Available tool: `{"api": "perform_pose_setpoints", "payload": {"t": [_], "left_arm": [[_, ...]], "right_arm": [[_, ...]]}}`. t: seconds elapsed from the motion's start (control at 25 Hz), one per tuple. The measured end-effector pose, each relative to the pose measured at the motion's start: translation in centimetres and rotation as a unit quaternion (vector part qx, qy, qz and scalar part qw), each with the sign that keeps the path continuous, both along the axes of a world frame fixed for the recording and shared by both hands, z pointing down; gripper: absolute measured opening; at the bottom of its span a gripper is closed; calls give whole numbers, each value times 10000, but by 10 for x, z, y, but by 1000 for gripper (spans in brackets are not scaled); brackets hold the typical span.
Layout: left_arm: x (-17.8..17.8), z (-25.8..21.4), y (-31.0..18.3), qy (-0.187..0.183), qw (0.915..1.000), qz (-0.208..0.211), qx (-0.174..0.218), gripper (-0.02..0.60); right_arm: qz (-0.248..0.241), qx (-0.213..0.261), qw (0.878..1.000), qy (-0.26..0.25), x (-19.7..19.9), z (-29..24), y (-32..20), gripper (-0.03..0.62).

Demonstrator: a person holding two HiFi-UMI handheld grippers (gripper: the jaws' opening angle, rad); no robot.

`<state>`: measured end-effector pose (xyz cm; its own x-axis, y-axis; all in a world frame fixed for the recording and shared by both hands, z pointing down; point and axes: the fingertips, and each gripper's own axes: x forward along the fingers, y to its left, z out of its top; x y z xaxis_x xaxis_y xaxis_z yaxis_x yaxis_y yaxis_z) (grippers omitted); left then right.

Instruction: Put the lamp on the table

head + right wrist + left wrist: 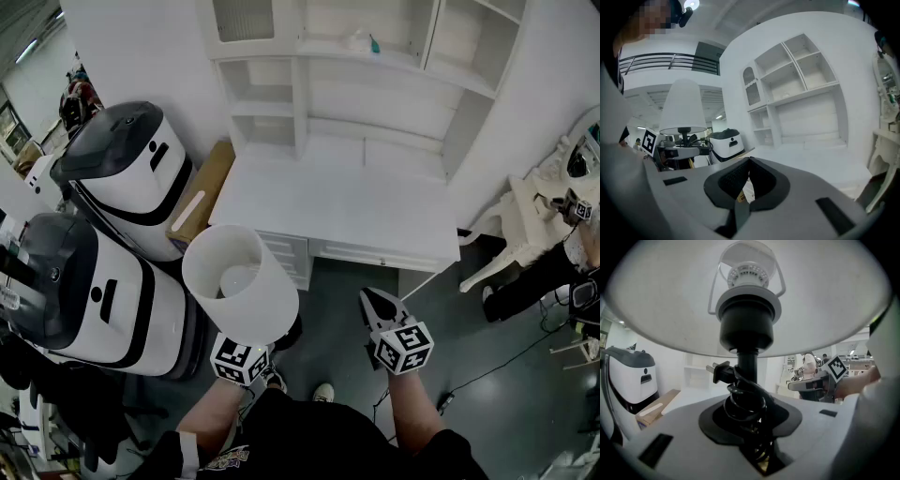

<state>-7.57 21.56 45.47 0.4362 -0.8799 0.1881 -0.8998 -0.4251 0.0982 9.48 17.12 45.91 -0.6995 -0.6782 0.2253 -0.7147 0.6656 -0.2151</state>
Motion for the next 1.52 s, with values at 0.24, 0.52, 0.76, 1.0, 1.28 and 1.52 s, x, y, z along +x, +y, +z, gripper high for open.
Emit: {"api": "perform_pose_setpoints", "payload": {"t": [0.24,0.52,0.76,1.0,1.28,1.52], "left_arm": [[-1,1,-4,3,10000,-17,14,132],[-7,0,-13,13,10000,-38,-3,132],[-23,-4,-33,22,9999,155,24,132],[-52,-3,-59,-67,9993,357,71,132],[-80,-3,-87,-64,9985,537,53,130],[-98,0,-109,-62,9977,675,67,130]], "right_arm": [[1,14,10000,-91,1,-2,-5,25],[11,-31,9999,-105,-6,-3,-11,25],[188,1,9997,-142,-23,-7,-30,25],[387,-8,9991,-176,-49,-6,-54,25],[568,-14,9983,-153,-75,-2,-77,25],[744,-68,9971,-145,-93,3,-92,25]]}}
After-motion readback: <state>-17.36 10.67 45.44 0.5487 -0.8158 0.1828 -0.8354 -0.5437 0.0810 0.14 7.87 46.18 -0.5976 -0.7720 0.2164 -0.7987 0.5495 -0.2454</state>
